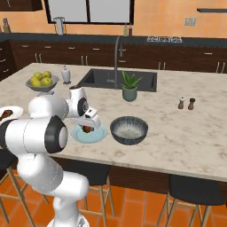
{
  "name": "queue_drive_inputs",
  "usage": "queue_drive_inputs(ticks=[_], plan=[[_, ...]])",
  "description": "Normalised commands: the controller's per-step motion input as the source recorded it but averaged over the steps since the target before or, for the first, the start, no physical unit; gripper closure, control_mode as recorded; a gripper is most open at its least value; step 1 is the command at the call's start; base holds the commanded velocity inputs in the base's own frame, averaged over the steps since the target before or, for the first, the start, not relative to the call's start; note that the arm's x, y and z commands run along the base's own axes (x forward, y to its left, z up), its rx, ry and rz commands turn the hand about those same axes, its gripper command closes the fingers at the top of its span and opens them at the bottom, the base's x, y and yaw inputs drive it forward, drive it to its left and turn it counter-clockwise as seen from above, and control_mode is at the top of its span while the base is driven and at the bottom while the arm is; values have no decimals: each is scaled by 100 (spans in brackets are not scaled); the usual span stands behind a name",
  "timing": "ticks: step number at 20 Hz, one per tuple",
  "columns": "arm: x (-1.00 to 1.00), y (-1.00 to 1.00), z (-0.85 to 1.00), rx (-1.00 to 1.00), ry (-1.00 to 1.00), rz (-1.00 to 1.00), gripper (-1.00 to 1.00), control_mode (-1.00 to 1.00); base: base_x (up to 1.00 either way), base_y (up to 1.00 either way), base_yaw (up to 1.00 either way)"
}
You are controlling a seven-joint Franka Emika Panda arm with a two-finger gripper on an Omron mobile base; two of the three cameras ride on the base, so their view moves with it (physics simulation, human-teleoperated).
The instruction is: Pick the chicken drumstick and bell pepper from their plates and place them in the bowl. Then put the bowl in the fridge.
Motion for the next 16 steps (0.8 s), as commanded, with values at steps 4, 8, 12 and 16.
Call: queue_drive_inputs(ticks=[4,8,12,16], plan=[[-29,-39,99,-13,1,0,100,-100,0,0,0],[-3,-61,70,-4,0,-2,100,-100,0,0,0],[0,-82,29,4,0,0,100,-100,0,0,0],[9,-69,-13,13,3,0,100,-100,0,0,0]])
